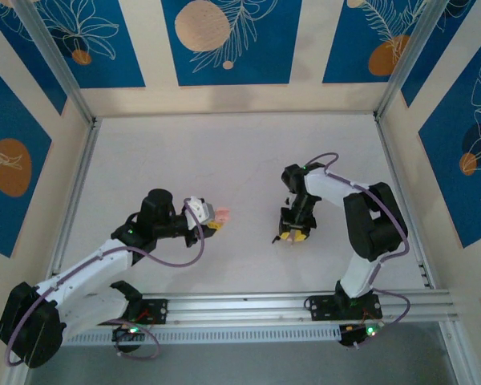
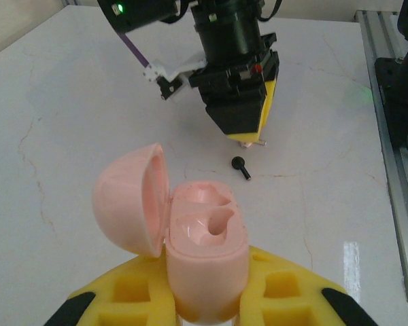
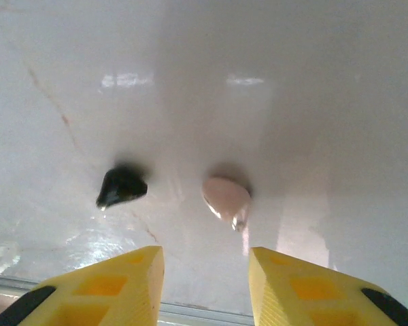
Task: Insert the wireless bluetooth earbuds into the charging case
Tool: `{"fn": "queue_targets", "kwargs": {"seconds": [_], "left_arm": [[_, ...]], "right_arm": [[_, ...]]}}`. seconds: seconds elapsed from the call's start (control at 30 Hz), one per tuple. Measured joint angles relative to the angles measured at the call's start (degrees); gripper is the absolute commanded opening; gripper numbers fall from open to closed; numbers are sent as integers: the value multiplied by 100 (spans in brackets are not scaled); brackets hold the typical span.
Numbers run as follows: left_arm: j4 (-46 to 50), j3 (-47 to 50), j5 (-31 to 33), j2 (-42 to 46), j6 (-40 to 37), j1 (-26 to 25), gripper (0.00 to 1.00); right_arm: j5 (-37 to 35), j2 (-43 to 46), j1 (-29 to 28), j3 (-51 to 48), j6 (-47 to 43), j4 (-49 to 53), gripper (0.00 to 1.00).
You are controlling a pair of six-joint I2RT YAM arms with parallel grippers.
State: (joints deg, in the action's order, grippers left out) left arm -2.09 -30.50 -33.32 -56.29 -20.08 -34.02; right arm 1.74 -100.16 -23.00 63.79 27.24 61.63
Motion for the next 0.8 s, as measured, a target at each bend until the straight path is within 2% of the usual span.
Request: {"fn": "queue_targets", "kwargs": {"seconds": [0.3, 0.8], "left_arm": [[0, 0, 0, 0, 0, -2, 12], [2, 0, 44, 0, -2, -17, 12]], "right_arm": [[-334, -254, -2, 297, -136, 227, 37], [-358, -857, -107, 341, -332, 74, 32]]}}
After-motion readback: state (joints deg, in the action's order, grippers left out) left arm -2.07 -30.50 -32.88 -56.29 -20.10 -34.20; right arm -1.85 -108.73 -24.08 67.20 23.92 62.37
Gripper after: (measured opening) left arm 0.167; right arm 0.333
